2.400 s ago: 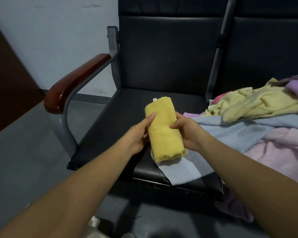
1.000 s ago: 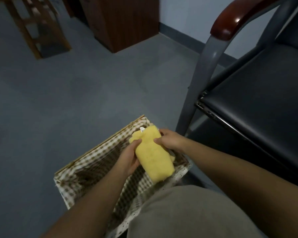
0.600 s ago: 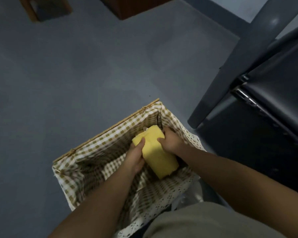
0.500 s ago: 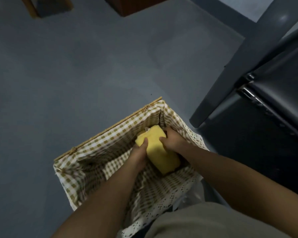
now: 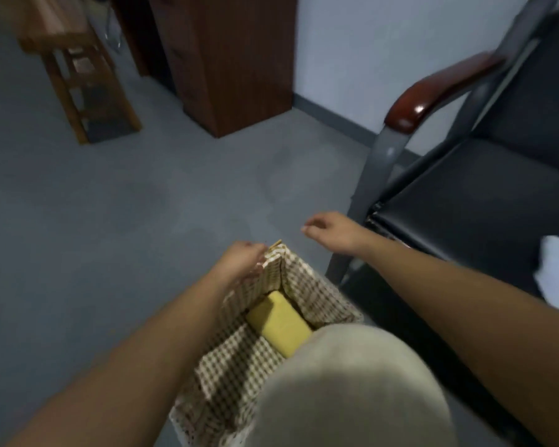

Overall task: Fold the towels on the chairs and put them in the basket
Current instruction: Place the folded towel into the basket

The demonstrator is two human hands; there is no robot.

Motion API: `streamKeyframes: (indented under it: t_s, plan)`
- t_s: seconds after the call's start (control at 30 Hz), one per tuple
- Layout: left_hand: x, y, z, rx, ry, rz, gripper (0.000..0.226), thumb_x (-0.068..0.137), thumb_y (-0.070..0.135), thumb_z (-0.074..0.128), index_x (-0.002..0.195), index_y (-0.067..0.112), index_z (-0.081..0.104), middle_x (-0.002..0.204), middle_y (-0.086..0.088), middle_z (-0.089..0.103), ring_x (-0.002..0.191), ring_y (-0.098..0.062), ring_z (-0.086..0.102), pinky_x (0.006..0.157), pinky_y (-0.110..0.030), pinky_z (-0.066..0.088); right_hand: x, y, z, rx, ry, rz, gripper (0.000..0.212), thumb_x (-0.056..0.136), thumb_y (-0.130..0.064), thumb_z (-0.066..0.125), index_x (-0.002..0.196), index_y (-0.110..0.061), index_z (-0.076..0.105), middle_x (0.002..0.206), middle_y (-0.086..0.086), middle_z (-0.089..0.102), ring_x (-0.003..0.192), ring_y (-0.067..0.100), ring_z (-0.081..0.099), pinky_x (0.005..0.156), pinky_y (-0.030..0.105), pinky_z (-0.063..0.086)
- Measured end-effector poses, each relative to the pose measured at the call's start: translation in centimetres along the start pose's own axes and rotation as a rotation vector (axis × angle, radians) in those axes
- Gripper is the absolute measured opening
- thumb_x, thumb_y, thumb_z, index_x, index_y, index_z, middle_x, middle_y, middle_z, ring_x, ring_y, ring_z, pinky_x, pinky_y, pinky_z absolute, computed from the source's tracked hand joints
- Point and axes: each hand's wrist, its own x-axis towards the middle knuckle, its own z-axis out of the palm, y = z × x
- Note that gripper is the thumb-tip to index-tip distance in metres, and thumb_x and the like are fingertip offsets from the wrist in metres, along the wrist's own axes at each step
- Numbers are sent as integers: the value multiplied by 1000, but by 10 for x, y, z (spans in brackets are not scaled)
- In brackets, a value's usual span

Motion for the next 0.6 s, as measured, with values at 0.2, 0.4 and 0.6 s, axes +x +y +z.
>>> streamKeyframes:
  t_s: [0.2,0.4,0.6]
  plan:
    - [-64,146,30,185,13,416,18,96,29,53,84,17,51,86,-12,57,77,-22,52,71,-33,40,-103,8,-141,-41,385,18,37,98,-39,56,123,-13,64,117,2,66,108,18,62,91,29,46]
    - [-123,251,166,382,-110,730,28,94,31,55,95,5,66,103,-13,71,100,-28,67,84,-37,51,-216,94,-234,-83,671,196,41,98,-42,53,129,-16,59,125,3,63,109,21,59,88,33,47]
    - [-159,286,320,572,-338,894,20,95,38,56,103,20,62,98,4,64,91,-16,61,80,-35,50,-315,214,-271,-153,807,487,36,95,-32,55,122,-10,63,118,11,67,105,27,61,79,27,39]
